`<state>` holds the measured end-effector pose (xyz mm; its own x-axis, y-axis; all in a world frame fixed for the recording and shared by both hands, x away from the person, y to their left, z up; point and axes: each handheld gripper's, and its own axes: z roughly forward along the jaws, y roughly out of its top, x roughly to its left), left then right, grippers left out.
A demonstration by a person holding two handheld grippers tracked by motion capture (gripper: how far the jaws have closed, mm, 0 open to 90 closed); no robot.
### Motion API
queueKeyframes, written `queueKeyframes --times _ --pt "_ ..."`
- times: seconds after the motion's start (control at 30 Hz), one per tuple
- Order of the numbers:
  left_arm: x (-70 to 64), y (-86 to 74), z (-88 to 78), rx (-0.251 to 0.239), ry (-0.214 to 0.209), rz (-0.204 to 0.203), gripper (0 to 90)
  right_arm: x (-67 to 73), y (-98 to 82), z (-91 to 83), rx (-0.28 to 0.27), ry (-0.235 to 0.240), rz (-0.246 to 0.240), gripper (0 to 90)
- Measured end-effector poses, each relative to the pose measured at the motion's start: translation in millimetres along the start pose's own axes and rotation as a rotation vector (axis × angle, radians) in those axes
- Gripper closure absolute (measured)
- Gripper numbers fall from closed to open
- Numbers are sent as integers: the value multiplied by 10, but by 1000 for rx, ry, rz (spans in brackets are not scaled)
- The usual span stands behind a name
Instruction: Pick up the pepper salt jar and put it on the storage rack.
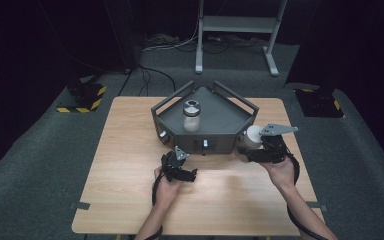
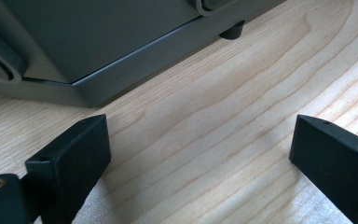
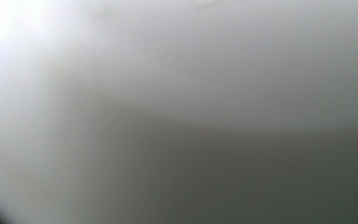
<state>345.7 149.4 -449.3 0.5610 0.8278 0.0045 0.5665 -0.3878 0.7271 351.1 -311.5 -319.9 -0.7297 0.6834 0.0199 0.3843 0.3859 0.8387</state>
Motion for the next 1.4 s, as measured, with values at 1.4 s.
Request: queueKeyframes --times 1.4 --pt "-2 -4 -1 -2 1 2 56 -20 1009 343 49 28 -66 310"
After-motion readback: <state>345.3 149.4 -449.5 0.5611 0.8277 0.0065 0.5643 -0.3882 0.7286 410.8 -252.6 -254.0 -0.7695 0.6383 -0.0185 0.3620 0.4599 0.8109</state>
